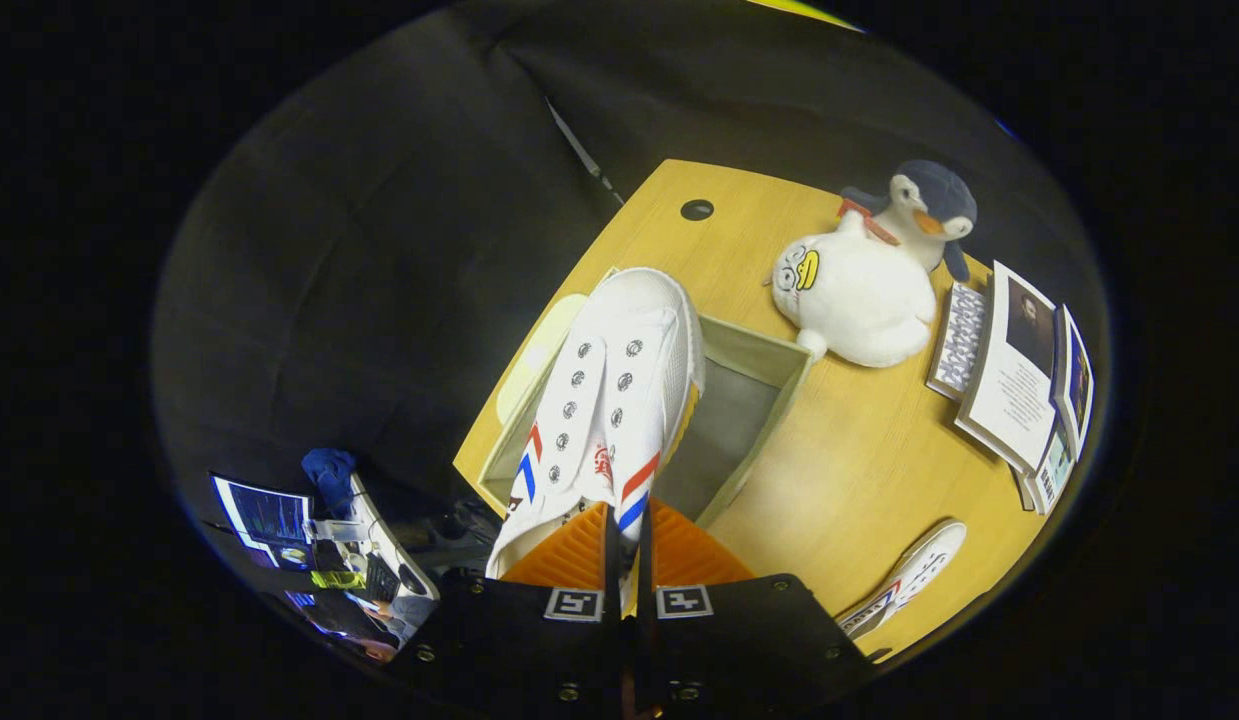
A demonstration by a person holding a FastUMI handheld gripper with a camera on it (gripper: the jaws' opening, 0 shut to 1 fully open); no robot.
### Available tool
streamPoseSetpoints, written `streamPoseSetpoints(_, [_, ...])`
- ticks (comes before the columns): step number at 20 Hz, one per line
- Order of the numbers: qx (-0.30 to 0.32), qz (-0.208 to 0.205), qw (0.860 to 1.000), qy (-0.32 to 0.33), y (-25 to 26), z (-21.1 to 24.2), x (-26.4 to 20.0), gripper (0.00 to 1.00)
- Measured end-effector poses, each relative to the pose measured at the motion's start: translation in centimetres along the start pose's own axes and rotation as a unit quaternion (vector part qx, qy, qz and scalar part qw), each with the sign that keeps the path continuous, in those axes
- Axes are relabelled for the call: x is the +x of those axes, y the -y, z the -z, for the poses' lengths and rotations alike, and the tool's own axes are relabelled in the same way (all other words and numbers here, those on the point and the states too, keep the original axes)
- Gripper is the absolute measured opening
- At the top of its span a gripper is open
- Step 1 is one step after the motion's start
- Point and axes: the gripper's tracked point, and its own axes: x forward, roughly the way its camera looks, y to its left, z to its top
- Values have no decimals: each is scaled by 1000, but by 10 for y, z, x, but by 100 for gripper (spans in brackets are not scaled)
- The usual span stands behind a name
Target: Open the storage box then place both shoes into the box .Put the left shoe in first, then the right shoe, with the right side of both shoes facing outward in a uniform manner.
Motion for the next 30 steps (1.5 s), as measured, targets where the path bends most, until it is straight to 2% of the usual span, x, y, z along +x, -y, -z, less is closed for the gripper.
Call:
streamPoseSetpoints(5, [-20, 26, 999, -18, -3, -4, 26, 5])
streamPoseSetpoints(8, [-23, 26, 999, -23, -8, -7, 36, 5])
streamPoseSetpoints(9, [-22, 10, 999, -22, -14, -9, 39, 6])
streamPoseSetpoints(10, [-23, 4, 1000, -20, -19, -12, 38, 13])
streamPoseSetpoints(11, [-29, 1, 999, -15, -22, -16, 36, 40])
streamPoseSetpoints(13, [-46, 21, 999, -2, -9, -21, 26, 93])
streamPoseSetpoints(14, [-46, 23, 999, 1, -9, -19, 24, 97])
streamPoseSetpoints(20, [-11, 22, 999, 28, 23, -10, -14, 95])
streamPoseSetpoints(30, [67, 38, 995, 67, 109, 32, -73, 95])
